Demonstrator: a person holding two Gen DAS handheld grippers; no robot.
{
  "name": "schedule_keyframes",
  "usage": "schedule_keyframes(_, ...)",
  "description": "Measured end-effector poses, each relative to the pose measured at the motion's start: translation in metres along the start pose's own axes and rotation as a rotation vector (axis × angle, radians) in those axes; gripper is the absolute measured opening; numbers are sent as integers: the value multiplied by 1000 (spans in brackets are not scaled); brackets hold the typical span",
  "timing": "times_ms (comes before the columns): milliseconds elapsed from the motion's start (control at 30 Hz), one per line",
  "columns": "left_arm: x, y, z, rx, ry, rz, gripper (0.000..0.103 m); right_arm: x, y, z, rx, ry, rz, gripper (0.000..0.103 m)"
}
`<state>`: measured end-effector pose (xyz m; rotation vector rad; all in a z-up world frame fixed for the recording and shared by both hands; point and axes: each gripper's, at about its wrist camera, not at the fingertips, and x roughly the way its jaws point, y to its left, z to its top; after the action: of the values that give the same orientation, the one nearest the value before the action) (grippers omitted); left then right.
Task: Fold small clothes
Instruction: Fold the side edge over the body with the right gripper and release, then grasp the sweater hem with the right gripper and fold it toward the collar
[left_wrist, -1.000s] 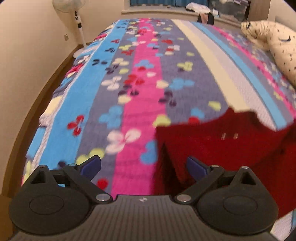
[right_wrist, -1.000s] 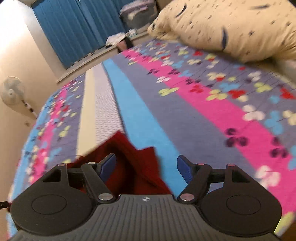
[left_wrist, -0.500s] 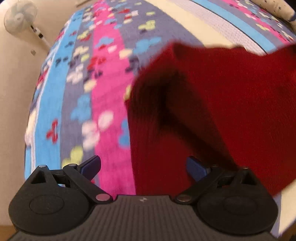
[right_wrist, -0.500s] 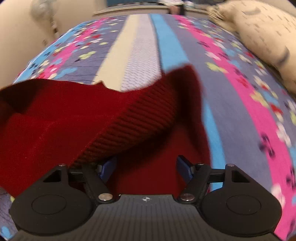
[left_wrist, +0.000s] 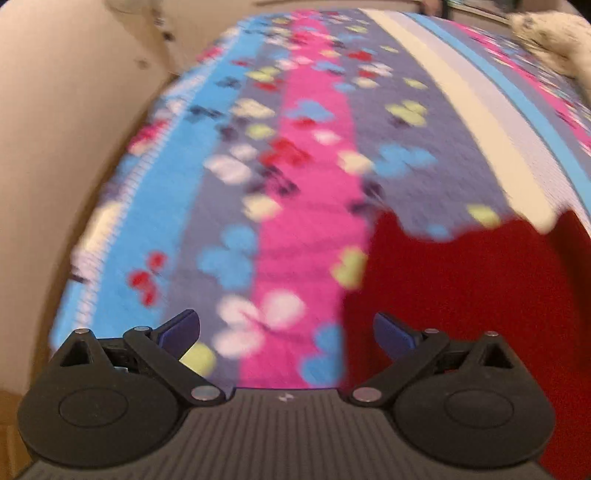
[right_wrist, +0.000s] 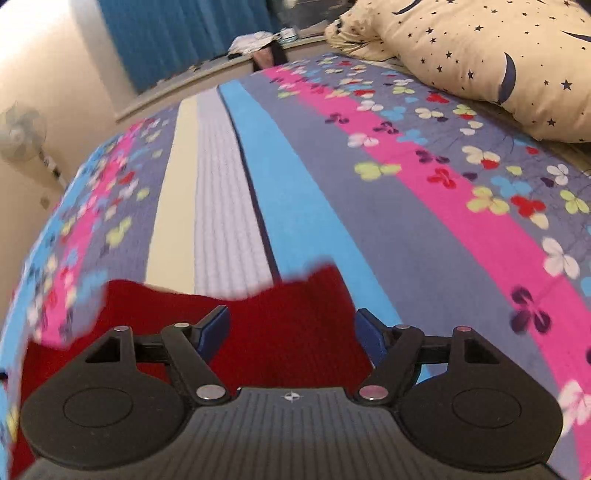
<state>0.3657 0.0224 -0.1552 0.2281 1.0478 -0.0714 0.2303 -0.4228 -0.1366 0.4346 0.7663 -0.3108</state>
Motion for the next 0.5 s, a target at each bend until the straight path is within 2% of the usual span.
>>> schedule_keyframes(67, 4, -10, -11, 31, 14, -72, 101, 3, -9, -23, -11, 26, -11, 77)
schedule_keyframes(133, 7, -26, -16, 63, 14, -100, 101, 8, -21, -37, 26, 45, -31, 77)
schedule_keyframes(267, 13, -54, -6, 128, -3, -41, 101, 20, -29, -40, 118, 43, -17, 77)
schedule_keyframes(367, 22, -64, 10, 131, -26, 5, 99, 29, -21, -29, 87, 12, 4, 77)
schedule_keyframes(400, 26, -65, 16, 119, -32, 14, 84, 32, -18, -26, 67, 3, 0, 77)
schedule_keyframes(433, 29, -65, 21, 116, -30, 15, 58, 36, -15, -21, 46, -6, -3, 74)
schedule_keyframes(467, 35, -66, 27, 126, -7, 10, 15, 40, -13, -17, 30, -10, 6, 47)
schedule_keyframes(500, 37, -65, 32, 106, 16, 19, 10, 44, -12, -15, 10, 2, 16, 12)
